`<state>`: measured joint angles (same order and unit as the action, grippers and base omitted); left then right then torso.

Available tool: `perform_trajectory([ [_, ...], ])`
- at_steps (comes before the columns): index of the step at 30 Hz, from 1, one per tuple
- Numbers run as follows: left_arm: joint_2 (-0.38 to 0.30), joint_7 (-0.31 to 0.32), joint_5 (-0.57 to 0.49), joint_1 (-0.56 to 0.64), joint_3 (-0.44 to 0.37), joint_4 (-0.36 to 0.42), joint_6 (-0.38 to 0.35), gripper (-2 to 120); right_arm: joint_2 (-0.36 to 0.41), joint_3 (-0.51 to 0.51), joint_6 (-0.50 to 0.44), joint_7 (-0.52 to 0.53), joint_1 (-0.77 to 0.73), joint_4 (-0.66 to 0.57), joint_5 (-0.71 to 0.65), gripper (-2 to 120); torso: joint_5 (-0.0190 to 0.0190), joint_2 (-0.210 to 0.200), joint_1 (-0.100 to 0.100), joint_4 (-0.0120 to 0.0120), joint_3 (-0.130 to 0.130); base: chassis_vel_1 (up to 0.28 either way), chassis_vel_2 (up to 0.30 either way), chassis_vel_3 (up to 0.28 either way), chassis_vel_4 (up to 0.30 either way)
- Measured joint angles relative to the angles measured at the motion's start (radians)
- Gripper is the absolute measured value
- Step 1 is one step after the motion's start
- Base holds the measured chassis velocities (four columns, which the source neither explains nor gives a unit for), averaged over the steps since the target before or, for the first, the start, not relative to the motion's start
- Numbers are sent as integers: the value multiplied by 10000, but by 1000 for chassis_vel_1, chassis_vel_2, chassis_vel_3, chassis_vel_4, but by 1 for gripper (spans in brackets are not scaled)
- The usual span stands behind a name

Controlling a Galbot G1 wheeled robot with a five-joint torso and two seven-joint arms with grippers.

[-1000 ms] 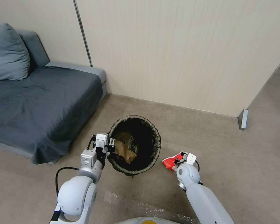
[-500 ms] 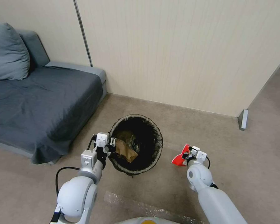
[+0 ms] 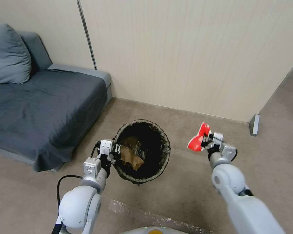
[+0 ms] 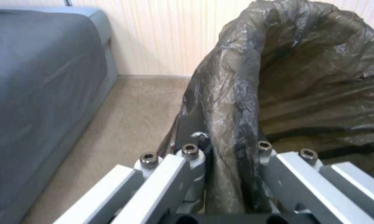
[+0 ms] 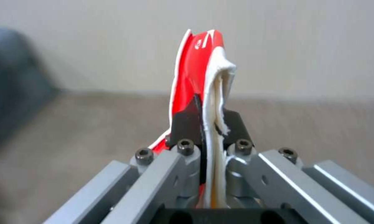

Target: Pick up the trash bin, then pick up the garbage from the floor and place it into the trash bin.

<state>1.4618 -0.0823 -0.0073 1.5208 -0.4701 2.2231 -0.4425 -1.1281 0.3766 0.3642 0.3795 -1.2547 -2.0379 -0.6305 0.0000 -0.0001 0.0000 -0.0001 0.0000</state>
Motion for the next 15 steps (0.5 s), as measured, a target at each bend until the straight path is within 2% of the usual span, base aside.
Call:
perform_trajectory([
  [1,0,0,0,0,0,0,0,5,0,0,0,0,0,0,0,0,0,0,0,0,0,0,0,0,0],
  [4,-23,1,-44,-71,31,-77,-26,5,602,-204,435,-208,-23,-1495,-626,0,0,0,0,1,0,0,0,0,0],
  [8,-10,14,-49,-200,172,-205,-110,5,963,-559,670,-554,136,-2413,-1003,0,0,0,0,1,0,0,0,0,0],
  [15,2,88,-18,-357,456,-351,-308,5,1328,-1300,1326,-1489,661,-3244,-1908,0,0,1,-1,1,0,0,0,0,0],
])
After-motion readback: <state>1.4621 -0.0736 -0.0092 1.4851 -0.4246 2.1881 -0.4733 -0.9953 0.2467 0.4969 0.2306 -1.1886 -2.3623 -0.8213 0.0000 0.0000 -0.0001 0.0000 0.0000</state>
